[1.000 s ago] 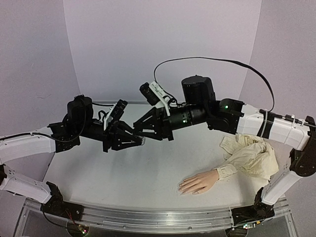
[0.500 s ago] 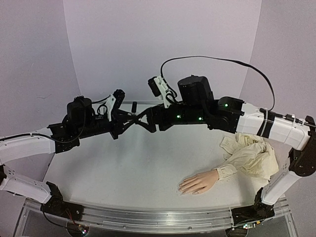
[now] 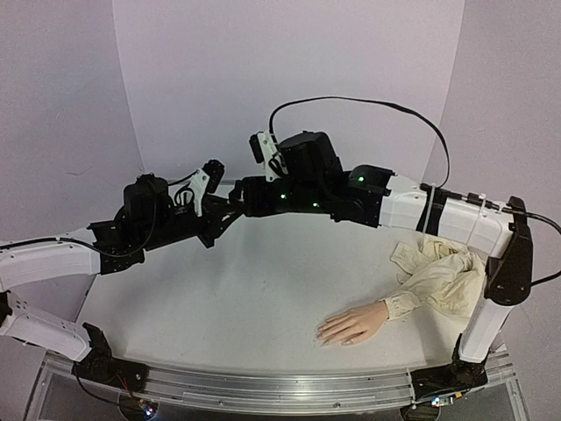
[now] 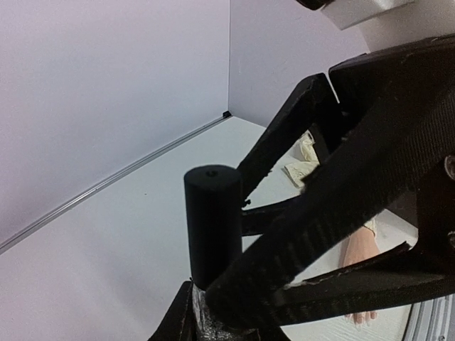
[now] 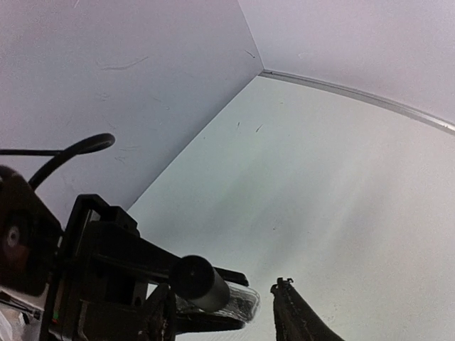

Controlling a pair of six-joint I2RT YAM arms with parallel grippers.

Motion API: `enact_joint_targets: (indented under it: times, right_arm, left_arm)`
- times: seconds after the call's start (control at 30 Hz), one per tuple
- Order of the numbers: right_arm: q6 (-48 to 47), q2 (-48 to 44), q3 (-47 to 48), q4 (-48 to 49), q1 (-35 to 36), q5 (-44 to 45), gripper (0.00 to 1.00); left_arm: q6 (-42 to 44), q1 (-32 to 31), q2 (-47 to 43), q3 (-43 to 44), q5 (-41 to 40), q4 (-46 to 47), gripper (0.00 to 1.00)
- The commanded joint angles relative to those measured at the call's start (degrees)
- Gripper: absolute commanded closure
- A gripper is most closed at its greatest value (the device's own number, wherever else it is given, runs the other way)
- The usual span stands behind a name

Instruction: Paint the nails

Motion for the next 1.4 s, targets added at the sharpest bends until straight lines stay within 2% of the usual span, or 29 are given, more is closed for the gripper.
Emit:
enact_joint_targets:
  times: [0.0, 0.13, 0.3, 0.37, 0.47, 0.57, 0.63, 0.73, 0.8, 0.9, 1.0, 1.07, 1.1, 1.2, 1.27, 1.3, 1.37]
  right_arm:
    - [1.0, 1.9, 4.5, 1.0, 0.5, 0.8, 0.59]
    - [1.0, 2.5, 4.7, 1.1, 0.5, 1.0, 0.67]
    - [-0.3, 2.1, 4.3, 0.8, 0.5, 1.2, 0.83]
    - [-2.4, 1.2, 3.7, 0.8, 0.5, 0.5, 0.92]
    - [-6.8, -0.9, 1.9, 0.9, 0.2, -3.5, 1.0]
    - [-12.8, -3.5, -1.1, 1.3, -0.8, -15.0, 1.0]
    - [-19.0, -5.8, -3.5, 1.6, -1.4, -29.9, 1.0]
    - [-25.0, -6.7, -5.8, 1.5, -1.4, -59.4, 1.0]
    - [-24.7, -6.4, -5.9, 1.4, -1.4, -66.7, 1.0]
    - [-24.6, -6.5, -6.9, 1.4, -1.3, -68.4, 1.0]
    - [-24.7, -8.2, -8.4, 1.6, -1.4, -64.1, 1.0]
    - [-23.7, -9.5, -8.8, 1.8, -1.4, -57.7, 1.0]
    - [-23.0, -10.2, -9.1, 1.9, -1.4, -52.5, 0.95]
    - [-20.9, -12.4, -10.3, 2.6, -1.4, -42.6, 0.65]
    - [-19.0, -13.6, -11.0, 2.8, -1.5, -35.9, 0.55]
    - [-17.9, -14.2, -11.3, 3.0, -1.5, -32.6, 0.41]
    - [-15.2, -14.9, -11.9, 3.6, -1.6, -27.6, 0.26]
  left_arm:
    - [0.5, -0.4, 0.7, 1.4, -1.1, 2.6, 1.0]
    - [0.5, -0.5, 1.0, 1.5, -1.0, 2.6, 1.0]
    - [0.2, -0.5, 1.1, 1.6, -0.2, 2.6, 1.0]
    - [-0.3, -0.5, 1.0, 1.7, 1.3, 2.6, 1.0]
    - [-0.7, -0.4, 0.3, 1.6, 6.5, 2.6, 1.0]
    - [-1.3, 0.6, -1.1, 1.4, 17.5, 2.7, 1.0]
    - [-1.2, 1.9, -1.8, 1.8, 30.3, 2.7, 1.0]
    - [-3.3, 3.0, -1.4, 3.5, 50.9, 2.8, 1.0]
    - [-4.4, 3.0, -0.4, 5.3, 60.7, 2.8, 1.0]
    - [-5.6, 3.1, 0.9, 6.7, 64.4, 2.8, 1.0]
    - [-4.4, 3.0, 0.9, 6.1, 61.0, 2.8, 1.0]
    - [-3.7, 3.1, 0.7, 5.5, 57.9, 2.8, 1.0]
    - [-3.2, 3.1, 0.4, 5.0, 55.5, 2.8, 1.0]
    - [-0.5, 3.1, -0.7, 3.0, 44.9, 2.5, 1.0]
    - [0.9, 3.1, -2.0, 1.5, 34.7, 2.5, 1.0]
    - [1.5, 3.1, -2.6, 0.9, 30.7, 2.4, 1.0]
    - [2.0, 2.9, -3.4, -0.1, 23.4, 2.4, 1.0]
